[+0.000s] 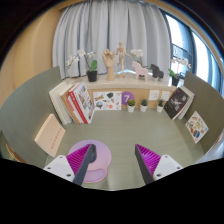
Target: Arrange mouse
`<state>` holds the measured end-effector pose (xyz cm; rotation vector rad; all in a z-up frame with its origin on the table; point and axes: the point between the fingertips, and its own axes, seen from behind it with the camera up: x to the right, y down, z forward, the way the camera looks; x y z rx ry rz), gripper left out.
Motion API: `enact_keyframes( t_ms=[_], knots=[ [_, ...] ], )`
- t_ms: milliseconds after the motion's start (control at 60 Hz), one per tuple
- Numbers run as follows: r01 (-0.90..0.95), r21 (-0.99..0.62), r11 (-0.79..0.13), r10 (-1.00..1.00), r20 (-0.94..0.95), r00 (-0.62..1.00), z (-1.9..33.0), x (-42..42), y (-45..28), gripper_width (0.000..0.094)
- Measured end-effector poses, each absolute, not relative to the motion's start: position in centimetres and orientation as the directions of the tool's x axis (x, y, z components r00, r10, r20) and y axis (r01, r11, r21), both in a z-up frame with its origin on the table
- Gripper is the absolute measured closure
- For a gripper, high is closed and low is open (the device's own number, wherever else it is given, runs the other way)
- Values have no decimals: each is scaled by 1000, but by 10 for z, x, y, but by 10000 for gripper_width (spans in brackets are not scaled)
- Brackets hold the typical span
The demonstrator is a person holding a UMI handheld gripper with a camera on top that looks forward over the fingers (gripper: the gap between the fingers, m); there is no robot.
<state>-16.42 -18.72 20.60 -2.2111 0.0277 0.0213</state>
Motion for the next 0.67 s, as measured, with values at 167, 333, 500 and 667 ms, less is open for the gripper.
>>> enact_keyframes(
  t_ms=[167, 333, 500, 667],
  knots=[
    [-28, -825, -564, -13, -26, 1000, 238, -130, -233, 83],
    [-40, -839, -542, -12, -40, 999, 252, -108, -273, 89],
    [-30, -856, -516, -2, -34, 999, 264, -91, -303, 88],
    [-49, -868, -493, -23, -43, 999, 273, -75, -318, 88]
  ],
)
